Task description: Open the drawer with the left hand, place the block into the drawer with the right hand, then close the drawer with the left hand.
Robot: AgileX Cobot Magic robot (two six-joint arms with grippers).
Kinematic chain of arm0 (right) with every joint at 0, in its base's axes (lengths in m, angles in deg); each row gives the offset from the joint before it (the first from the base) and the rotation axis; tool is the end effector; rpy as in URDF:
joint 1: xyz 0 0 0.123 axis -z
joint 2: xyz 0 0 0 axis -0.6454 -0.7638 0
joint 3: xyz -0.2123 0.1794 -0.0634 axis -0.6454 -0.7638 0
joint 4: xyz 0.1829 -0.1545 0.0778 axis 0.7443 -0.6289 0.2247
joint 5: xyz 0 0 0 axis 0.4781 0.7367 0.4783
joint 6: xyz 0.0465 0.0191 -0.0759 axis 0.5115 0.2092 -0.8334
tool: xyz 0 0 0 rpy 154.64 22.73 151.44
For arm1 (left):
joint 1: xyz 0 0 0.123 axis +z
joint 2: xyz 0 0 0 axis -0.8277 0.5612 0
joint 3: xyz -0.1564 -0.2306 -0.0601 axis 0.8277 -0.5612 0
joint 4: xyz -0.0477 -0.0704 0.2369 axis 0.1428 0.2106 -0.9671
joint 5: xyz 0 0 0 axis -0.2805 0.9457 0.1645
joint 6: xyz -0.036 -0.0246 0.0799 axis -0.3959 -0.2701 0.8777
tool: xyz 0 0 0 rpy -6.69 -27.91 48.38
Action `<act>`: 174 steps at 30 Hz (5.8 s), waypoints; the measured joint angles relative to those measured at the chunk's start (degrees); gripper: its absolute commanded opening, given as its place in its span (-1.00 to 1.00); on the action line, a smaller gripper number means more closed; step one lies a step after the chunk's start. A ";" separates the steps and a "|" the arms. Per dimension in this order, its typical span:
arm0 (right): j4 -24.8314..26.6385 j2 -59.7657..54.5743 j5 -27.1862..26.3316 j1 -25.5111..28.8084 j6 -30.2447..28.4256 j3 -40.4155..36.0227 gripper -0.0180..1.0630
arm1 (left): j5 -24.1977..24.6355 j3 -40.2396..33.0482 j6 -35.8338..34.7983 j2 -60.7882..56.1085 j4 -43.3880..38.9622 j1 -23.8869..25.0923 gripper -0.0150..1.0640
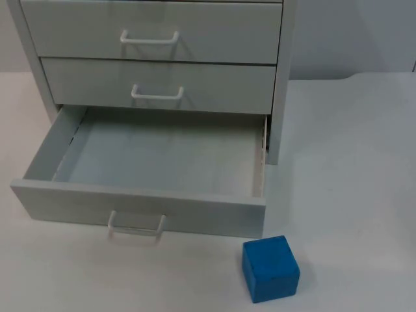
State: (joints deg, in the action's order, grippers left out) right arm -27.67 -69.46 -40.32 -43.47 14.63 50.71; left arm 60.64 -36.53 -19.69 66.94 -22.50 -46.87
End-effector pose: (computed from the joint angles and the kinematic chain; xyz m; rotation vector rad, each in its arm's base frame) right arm 0.1506 0.0106 0.2861 -0.0474 2.4768 0.0627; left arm 0.1528 0.0043 0.3237 -0.0695 2.2903 -0.1693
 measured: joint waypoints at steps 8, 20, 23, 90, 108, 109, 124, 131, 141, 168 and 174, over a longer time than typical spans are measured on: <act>0.86 -1.22 4.13 -3.39 0.22 0.00 0.98 | 1.36 -0.11 1.74 -1.62 0.29 -2.85 0.40; -6.52 -11.41 0.38 -30.59 21.99 0.00 0.98 | 1.01 -3.51 -5.55 -1.62 -9.26 -6.78 0.40; -17.21 -18.06 -2.32 -40.80 36.74 0.00 0.98 | 0.89 -3.51 -5.78 -1.62 -9.39 -6.78 0.40; -33.95 -42.35 -16.13 -57.53 55.58 16.60 -0.97 | -0.21 -3.51 -5.78 -1.62 -9.60 -6.78 0.40; -39.83 -49.44 -19.08 -48.84 59.21 26.20 -0.97 | -0.21 -3.51 -5.78 -1.62 -9.60 -6.78 0.40; -39.83 -50.94 -19.30 -48.75 59.21 27.41 -0.97 | -0.21 -3.51 -5.78 -1.62 -9.60 -6.78 0.40; -39.37 -70.25 -21.05 -48.43 60.20 40.47 -0.97 | -0.25 -3.51 -5.78 -1.62 -9.60 -6.78 0.40; -42.43 -75.34 -20.93 -48.22 64.65 42.83 -0.97 | -0.35 -3.51 -5.78 -1.62 -9.60 -6.78 0.40; -43.16 -75.61 -20.93 -48.22 65.19 42.95 0.03 | -0.35 -3.51 -5.78 -1.62 -9.60 -6.78 0.40; -30.09 -58.04 -4.92 -56.47 46.51 42.95 0.38 | -0.46 -3.51 -5.67 -1.62 -9.60 -6.78 0.40; -23.12 -57.71 -1.54 -56.52 37.24 42.95 0.38 | -0.46 -3.51 -5.67 -1.62 -9.60 -6.78 0.40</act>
State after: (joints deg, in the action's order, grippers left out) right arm -50.79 -127.17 -41.86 -99.99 51.87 93.66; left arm 60.17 -40.04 -25.36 65.32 -32.10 -53.64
